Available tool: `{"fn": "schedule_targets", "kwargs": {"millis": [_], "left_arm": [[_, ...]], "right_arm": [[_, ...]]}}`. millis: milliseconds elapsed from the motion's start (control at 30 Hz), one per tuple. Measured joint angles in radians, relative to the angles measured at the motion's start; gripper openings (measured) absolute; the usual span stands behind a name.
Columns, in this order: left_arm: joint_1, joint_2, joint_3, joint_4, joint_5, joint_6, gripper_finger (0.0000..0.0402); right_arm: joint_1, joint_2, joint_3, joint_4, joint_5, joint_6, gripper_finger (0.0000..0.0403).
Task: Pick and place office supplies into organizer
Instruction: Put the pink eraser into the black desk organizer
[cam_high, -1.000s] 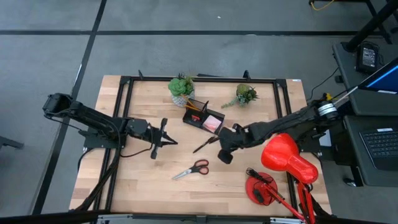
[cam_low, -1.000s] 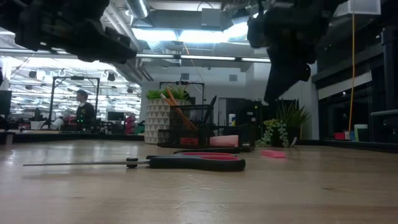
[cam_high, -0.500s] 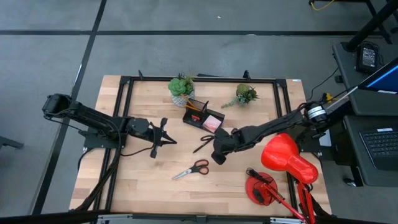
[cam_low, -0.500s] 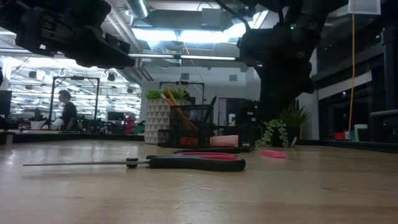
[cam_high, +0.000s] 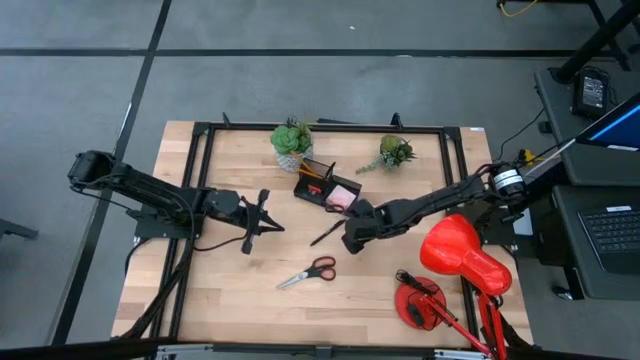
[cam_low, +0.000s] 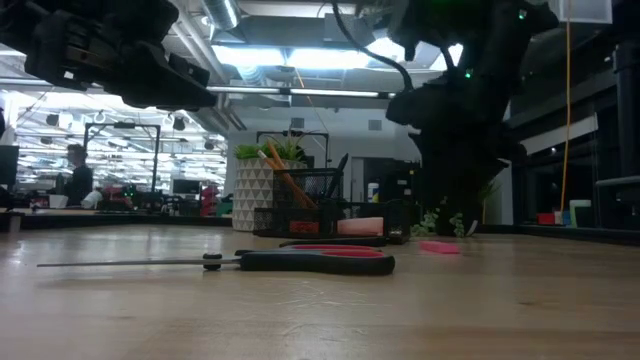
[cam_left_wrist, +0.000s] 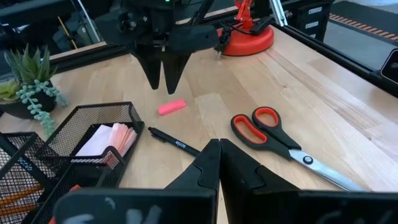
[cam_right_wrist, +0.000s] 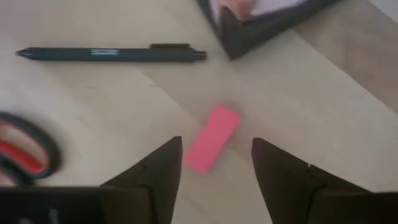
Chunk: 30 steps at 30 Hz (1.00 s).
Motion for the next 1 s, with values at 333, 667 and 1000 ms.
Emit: {"fn": "schedule_targets", "kwargs": {"millis": [333, 667, 1000], "left_arm": [[0.000, 0.000, 0.000, 0.000, 0.000, 0.000, 0.0002], [0.000, 0.001, 0.000, -0.003, 0.000, 0.001, 0.0001], [0.000, 0.001, 0.000, -0.006, -0.001, 0.003, 0.0002]], "right_arm": [[-0.018, 0.018, -0.017, 0.049, 0.007, -0.001, 0.0204], [-0.021, 0.089, -0.017, 0.053, -0.011, 0.047, 0.0204], [-0.020, 0.137, -0.011, 0.061, 0.004, 0.106, 0.0204]]}}
